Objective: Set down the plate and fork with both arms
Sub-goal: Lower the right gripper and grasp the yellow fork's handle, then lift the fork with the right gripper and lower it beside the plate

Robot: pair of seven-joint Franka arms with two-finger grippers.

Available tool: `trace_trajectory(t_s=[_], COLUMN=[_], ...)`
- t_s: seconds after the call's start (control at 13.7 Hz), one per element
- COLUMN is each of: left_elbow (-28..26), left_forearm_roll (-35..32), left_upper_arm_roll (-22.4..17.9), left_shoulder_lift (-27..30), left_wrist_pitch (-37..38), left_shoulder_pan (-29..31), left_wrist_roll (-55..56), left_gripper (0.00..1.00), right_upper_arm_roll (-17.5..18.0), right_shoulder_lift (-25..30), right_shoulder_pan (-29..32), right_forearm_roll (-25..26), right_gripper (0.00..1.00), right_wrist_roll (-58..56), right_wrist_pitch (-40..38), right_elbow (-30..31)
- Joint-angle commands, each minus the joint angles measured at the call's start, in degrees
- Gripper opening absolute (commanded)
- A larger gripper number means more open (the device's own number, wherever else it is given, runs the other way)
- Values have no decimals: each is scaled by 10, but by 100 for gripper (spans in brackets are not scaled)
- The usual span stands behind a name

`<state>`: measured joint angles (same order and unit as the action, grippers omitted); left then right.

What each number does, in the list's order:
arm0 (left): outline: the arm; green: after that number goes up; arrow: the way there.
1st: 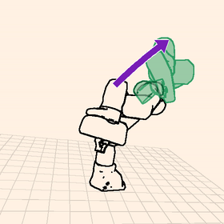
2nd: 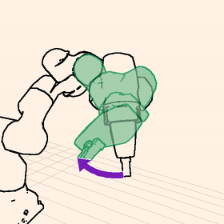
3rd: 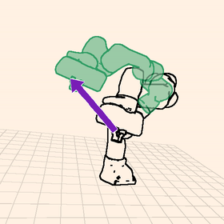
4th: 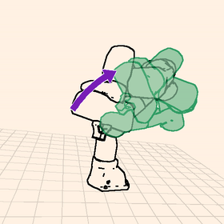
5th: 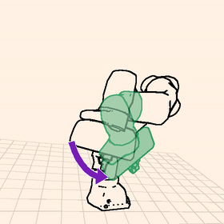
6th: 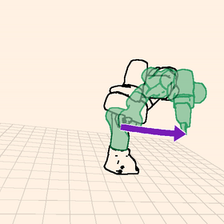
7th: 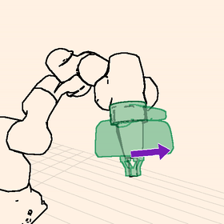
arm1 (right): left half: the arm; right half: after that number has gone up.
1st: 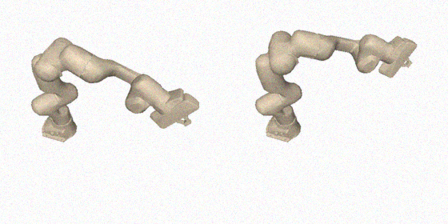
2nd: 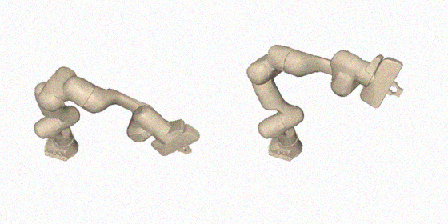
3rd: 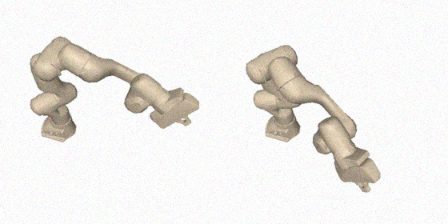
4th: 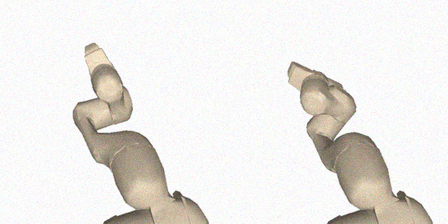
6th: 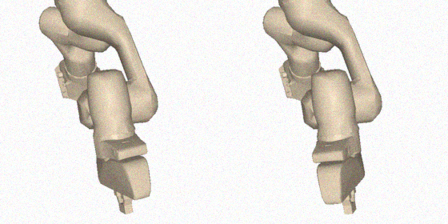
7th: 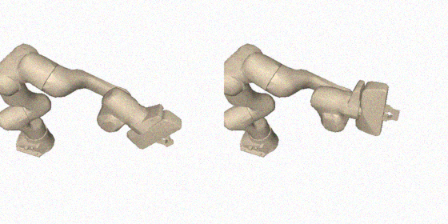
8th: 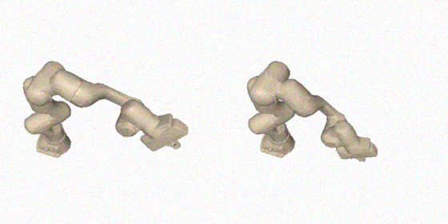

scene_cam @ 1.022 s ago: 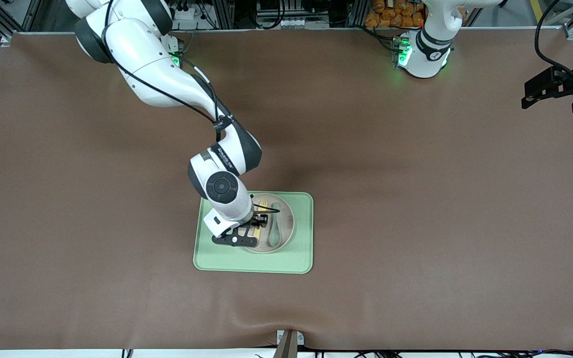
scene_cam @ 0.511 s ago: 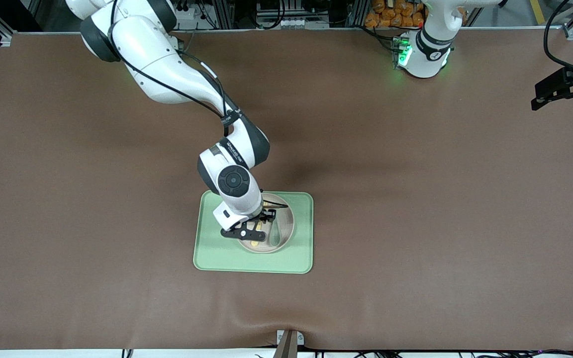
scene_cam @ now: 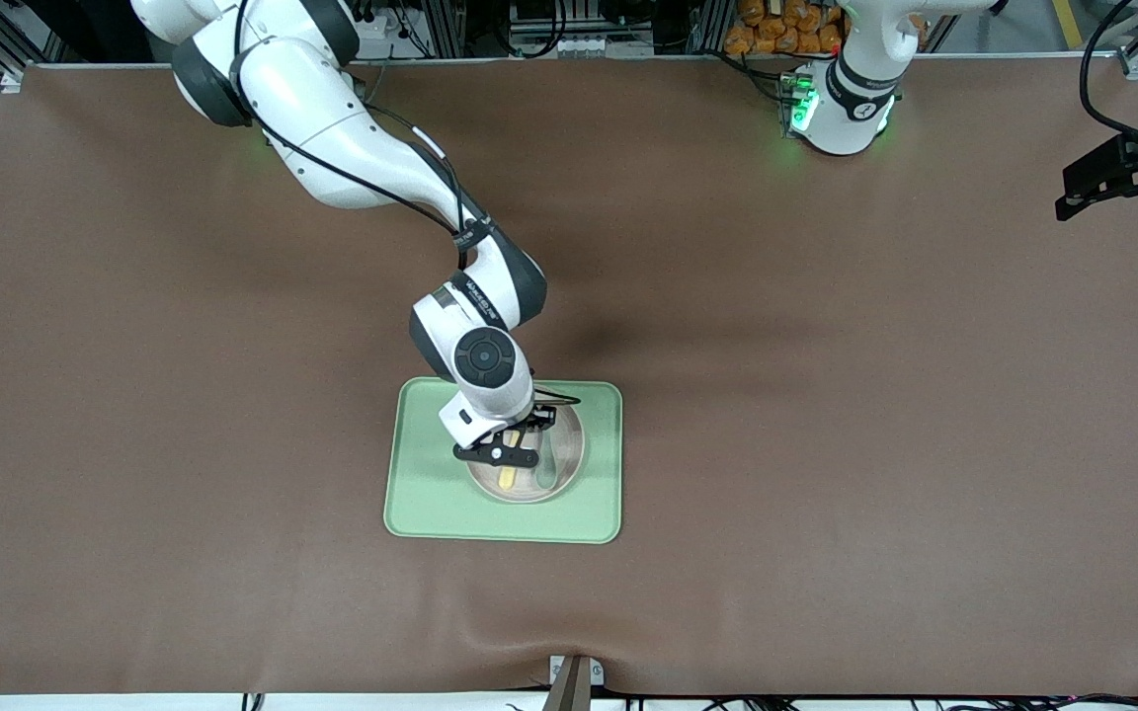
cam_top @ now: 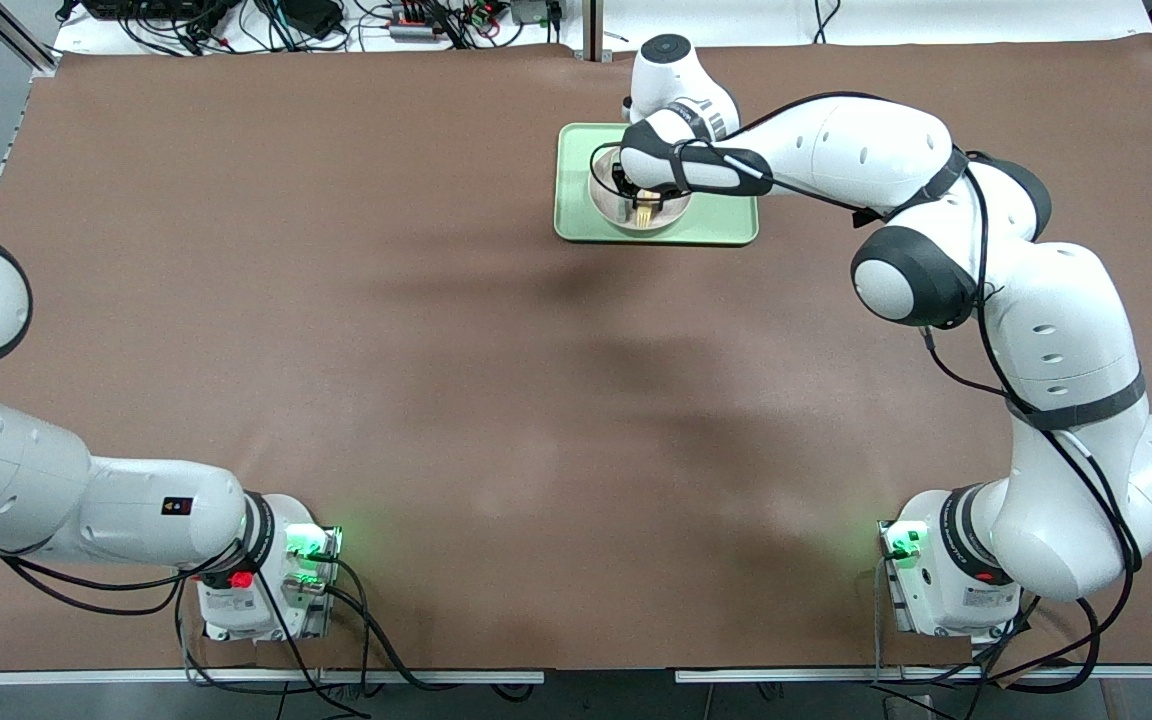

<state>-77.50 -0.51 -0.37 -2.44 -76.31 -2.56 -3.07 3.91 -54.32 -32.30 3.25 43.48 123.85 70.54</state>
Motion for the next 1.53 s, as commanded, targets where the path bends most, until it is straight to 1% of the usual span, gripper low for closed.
trace_trajectory(t_s=[0.0,0.07,0.15,0.44,0.66,0.73,0.95,1.09,1.24,1.46], left_elbow=[-13,-13,-13,-13,-13,-13,-13,-13,-14,-14], left_forearm_roll=[-2,-2,-2,-3,-3,-3,-3,-3,-3,-3], left_upper_arm_roll=[6,6,6,6,6,6,7,7,6,8], left_shoulder_lift=[15,16,15,15,15,15,15,15,15,13], left_wrist_pitch=[-8,-8,-8,-9,-9,-10,-13,-13,-14,-14], left_shoulder_pan=[7,7,7,6,6,6,6,6,6,5], left_wrist_roll=[-9,-9,-9,-9,-9,-9,-9,-9,-9,-9], left_gripper=[100,100,100,100,100,100,100,100,100,100], right_upper_arm_roll=[-4,-4,-4,0,1,4,3,18,20,20], right_shoulder_lift=[1,1,2,11,14,18,26,29,42,48], right_shoulder_pan=[-5,-5,-5,6,25,34,76,106,118,128], right_forearm_roll=[1,-3,-3,-4,-35,-38,-41,-40,-33,-31], right_gripper=[34,11,0,0,0,0,0,0,0,0], right_wrist_roll=[9,9,10,14,12,10,-55,-81,-116,-137], right_wrist_pitch=[-1,-3,-8,-40,-82,-88,-92,-120,-117,-112], right_elbow=[-1,-1,-2,-17,-58,-61,-53,-38,-3,12])
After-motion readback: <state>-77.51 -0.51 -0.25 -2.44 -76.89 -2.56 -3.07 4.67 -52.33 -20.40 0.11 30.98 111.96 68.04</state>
